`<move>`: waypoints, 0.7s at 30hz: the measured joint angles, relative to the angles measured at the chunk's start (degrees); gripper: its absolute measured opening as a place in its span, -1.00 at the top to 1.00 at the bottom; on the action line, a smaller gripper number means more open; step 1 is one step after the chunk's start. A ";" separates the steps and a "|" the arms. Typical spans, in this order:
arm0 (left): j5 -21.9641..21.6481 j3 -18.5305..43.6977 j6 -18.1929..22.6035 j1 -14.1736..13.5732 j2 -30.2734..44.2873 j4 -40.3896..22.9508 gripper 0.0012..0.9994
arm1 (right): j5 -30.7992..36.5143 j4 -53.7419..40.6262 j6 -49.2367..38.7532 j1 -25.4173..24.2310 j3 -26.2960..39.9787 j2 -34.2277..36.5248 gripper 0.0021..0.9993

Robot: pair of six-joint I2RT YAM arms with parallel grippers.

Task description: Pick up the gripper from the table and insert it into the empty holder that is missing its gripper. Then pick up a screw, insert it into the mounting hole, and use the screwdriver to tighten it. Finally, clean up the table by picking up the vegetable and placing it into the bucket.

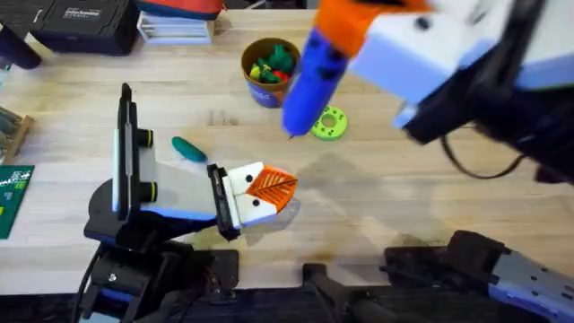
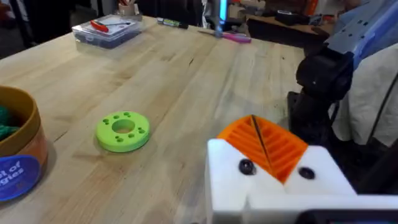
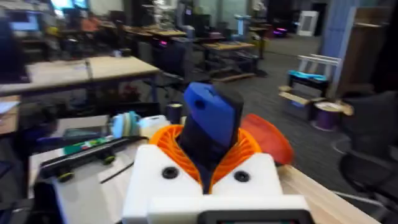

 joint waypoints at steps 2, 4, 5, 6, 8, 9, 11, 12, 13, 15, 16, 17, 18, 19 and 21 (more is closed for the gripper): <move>0.02 0.00 0.00 0.00 0.00 0.00 0.99 | -0.09 1.67 0.35 2.87 -0.15 1.30 0.95; 0.02 0.00 0.01 0.00 -0.02 0.00 0.99 | -0.39 3.45 0.66 5.21 -0.15 2.49 0.95; 0.02 0.00 0.01 0.00 -0.01 0.00 0.99 | -0.51 4.18 0.92 6.20 -0.15 3.00 0.95; 0.02 0.00 0.02 0.00 0.00 0.00 0.99 | -0.63 4.84 1.34 7.07 -0.15 3.52 0.95; 0.01 0.00 0.00 0.00 0.00 0.00 0.99 | -0.80 6.33 2.14 8.41 -0.15 4.72 0.95; 0.02 0.00 0.00 0.00 -0.02 0.00 0.99 | -0.93 6.91 2.59 8.99 -0.15 5.28 0.95; 0.02 0.00 0.00 0.00 -0.02 0.00 0.99 | -1.37 7.54 3.57 10.02 -0.15 6.08 0.95; 0.01 0.00 0.02 0.00 0.00 0.00 0.99 | -1.60 7.69 3.94 10.42 -0.15 6.38 0.95; 0.02 0.00 0.00 -0.02 -0.02 0.00 0.99 | -1.88 7.72 4.17 10.70 -0.15 6.64 0.95; 0.02 0.00 0.01 -0.01 -0.01 0.00 0.99 | -1.93 7.42 2.57 11.06 -0.15 7.49 0.95; 0.02 0.00 0.00 0.00 0.00 0.00 0.99 | -1.71 6.93 1.76 11.39 -0.15 8.25 0.95; 0.02 0.00 0.02 0.00 0.00 0.00 0.99 | -1.55 6.21 1.39 11.46 -0.15 9.37 0.95; 0.00 0.00 0.00 0.00 -0.01 0.00 0.99 | -1.39 5.42 0.87 11.48 -0.18 10.38 0.95; 0.02 0.00 0.02 0.00 0.00 0.00 0.99 | -1.10 4.91 0.07 11.48 -0.27 11.31 0.95; -0.01 0.00 0.00 0.00 -0.01 -0.02 0.99 | -0.76 4.52 -1.51 11.48 -0.50 12.41 0.95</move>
